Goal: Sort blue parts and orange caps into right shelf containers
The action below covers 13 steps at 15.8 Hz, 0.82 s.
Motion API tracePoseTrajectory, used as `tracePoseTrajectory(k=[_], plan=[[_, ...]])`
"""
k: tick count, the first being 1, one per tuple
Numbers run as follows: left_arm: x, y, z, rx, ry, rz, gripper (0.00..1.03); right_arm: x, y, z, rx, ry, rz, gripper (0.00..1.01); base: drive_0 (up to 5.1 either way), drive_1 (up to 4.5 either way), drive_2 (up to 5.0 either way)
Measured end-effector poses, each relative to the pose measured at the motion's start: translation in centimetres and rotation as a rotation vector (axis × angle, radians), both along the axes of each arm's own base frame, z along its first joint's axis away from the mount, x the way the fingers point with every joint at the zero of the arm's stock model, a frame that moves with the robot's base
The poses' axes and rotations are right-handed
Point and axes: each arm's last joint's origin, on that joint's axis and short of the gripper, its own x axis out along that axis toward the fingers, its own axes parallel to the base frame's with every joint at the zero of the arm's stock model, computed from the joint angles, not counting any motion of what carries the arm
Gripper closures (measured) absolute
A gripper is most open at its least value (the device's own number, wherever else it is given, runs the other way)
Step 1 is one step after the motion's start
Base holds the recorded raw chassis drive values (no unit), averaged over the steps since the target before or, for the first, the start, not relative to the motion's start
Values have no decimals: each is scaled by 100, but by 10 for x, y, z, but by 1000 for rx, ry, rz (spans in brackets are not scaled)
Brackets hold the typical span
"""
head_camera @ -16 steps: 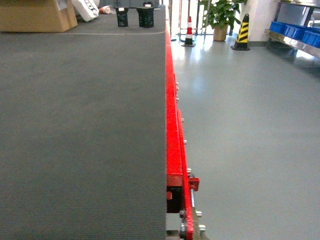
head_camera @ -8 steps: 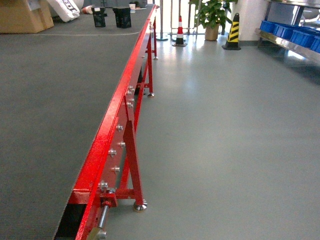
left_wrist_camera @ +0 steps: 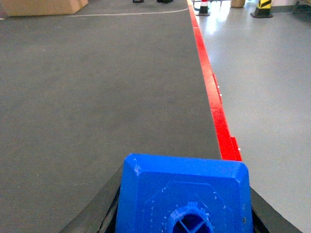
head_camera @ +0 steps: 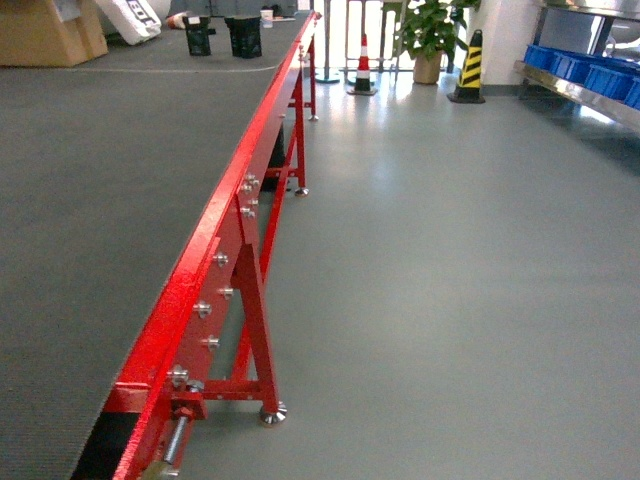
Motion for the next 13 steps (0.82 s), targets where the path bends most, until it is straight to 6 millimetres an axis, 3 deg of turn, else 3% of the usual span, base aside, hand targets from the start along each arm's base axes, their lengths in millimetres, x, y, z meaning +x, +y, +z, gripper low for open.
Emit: tracePoseTrajectory(k=[13], plan=[[0, 0, 1, 1, -8, -3, 58, 0, 0, 0, 0, -4, -3, 58, 463, -283, -283]])
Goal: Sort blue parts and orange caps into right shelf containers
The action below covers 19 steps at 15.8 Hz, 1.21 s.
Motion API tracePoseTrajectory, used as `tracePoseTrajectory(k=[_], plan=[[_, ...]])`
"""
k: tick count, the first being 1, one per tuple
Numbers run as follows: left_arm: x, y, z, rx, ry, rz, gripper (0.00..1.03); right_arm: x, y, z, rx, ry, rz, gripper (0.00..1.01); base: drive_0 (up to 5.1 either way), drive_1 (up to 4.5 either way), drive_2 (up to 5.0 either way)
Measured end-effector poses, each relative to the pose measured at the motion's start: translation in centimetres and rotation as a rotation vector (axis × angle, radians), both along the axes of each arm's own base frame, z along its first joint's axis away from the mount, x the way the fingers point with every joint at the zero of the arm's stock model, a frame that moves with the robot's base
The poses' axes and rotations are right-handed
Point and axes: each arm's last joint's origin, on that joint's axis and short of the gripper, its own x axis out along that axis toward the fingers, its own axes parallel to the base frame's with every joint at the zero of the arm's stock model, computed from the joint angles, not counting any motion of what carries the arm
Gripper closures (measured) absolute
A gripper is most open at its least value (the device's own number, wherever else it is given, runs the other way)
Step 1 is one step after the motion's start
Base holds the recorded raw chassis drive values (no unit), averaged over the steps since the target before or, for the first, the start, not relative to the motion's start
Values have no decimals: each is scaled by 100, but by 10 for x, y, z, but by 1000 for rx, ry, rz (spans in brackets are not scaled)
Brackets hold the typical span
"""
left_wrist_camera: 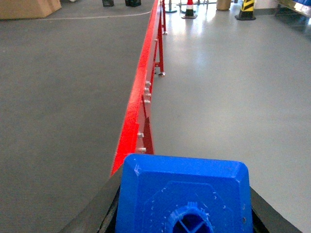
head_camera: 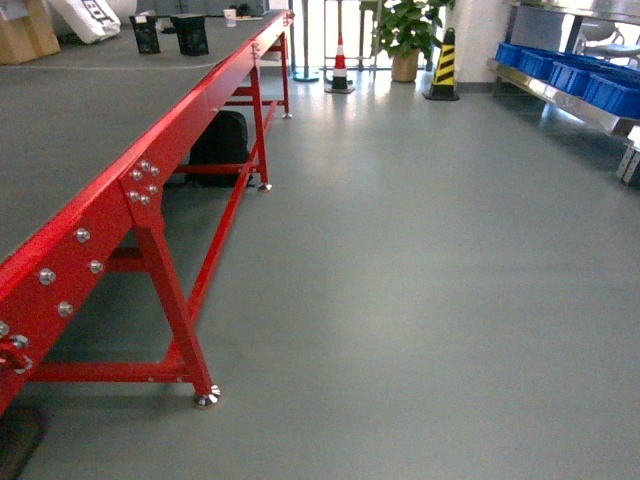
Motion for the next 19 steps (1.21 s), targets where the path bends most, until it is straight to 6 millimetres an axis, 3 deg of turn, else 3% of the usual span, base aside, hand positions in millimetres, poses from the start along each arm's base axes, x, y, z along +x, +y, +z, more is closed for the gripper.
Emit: tracePoseTrajectory(k=[19], plan=[[0, 0, 0, -1, 2, -4, 58, 0, -1, -1, -2, 6, -9, 58, 506, -145, -308]])
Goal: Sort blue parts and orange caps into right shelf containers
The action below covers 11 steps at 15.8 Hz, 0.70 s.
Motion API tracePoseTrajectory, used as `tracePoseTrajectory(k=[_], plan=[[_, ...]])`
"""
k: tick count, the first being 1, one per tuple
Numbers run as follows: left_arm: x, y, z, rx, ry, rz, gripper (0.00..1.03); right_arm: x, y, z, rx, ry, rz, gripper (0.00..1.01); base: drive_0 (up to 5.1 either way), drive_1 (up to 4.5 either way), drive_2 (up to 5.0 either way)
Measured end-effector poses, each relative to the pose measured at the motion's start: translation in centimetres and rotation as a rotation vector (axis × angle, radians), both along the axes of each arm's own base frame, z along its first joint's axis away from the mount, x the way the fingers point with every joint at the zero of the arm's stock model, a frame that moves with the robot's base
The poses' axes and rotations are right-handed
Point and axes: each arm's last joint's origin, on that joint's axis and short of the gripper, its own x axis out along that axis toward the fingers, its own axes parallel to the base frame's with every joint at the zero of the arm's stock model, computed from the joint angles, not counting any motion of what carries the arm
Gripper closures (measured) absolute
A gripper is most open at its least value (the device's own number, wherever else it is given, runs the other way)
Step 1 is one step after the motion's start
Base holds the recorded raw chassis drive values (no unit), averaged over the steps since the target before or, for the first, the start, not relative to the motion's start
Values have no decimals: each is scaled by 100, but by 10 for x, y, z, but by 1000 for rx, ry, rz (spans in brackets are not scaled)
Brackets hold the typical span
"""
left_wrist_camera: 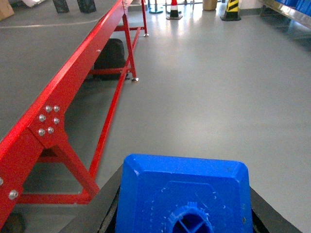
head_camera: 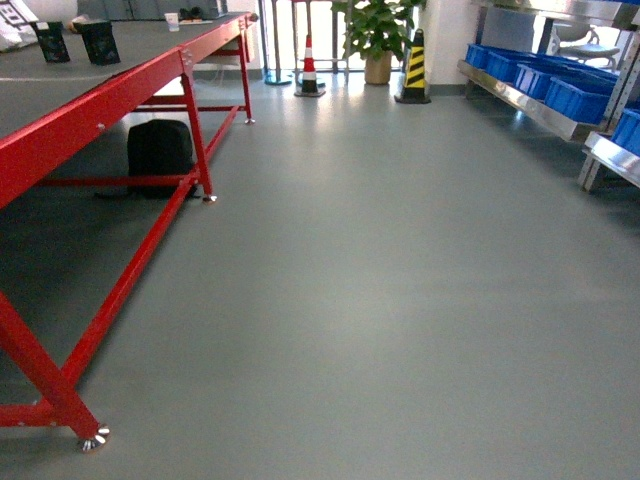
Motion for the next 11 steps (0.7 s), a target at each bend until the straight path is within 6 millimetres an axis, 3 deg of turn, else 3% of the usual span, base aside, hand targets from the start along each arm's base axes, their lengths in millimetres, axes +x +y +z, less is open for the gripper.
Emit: tracePoseTrajectory(k=[9, 11], plan=[[0, 0, -1, 0, 4, 1, 58, 0, 0, 1, 2, -6, 4, 58, 512, -129, -311], [0, 0, 0, 0, 0, 2, 58, 0, 0, 1, 2, -7, 3, 58, 20, 400, -360]])
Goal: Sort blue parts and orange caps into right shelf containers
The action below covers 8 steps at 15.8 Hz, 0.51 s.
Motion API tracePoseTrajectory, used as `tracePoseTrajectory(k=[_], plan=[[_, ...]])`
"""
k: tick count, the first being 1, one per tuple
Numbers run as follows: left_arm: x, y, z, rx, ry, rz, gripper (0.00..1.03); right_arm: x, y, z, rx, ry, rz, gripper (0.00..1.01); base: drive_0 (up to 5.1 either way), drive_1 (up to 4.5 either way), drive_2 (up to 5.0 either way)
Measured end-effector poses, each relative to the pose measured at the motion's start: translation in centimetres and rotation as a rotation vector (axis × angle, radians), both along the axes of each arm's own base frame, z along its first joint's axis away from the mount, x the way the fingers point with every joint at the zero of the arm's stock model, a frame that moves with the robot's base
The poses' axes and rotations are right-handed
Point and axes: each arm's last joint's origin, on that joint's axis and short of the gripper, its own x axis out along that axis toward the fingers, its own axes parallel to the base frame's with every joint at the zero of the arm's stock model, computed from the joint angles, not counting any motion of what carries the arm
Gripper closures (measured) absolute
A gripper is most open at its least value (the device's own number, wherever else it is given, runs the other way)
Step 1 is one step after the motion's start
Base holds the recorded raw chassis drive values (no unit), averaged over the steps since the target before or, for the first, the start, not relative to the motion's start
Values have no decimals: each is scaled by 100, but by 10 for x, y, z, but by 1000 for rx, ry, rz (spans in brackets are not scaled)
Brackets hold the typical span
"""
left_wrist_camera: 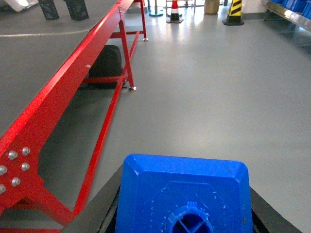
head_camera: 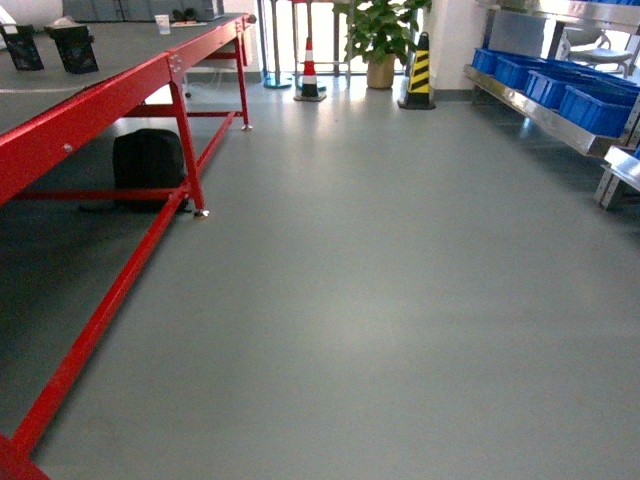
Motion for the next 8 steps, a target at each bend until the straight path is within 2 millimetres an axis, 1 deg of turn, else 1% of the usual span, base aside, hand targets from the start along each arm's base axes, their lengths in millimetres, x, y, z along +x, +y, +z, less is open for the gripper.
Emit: tracePoseTrajectory(k=[8], plan=[[0, 0, -1, -1, 6, 0, 58, 0, 0, 0, -1, 3, -1, 58, 20, 400, -360]])
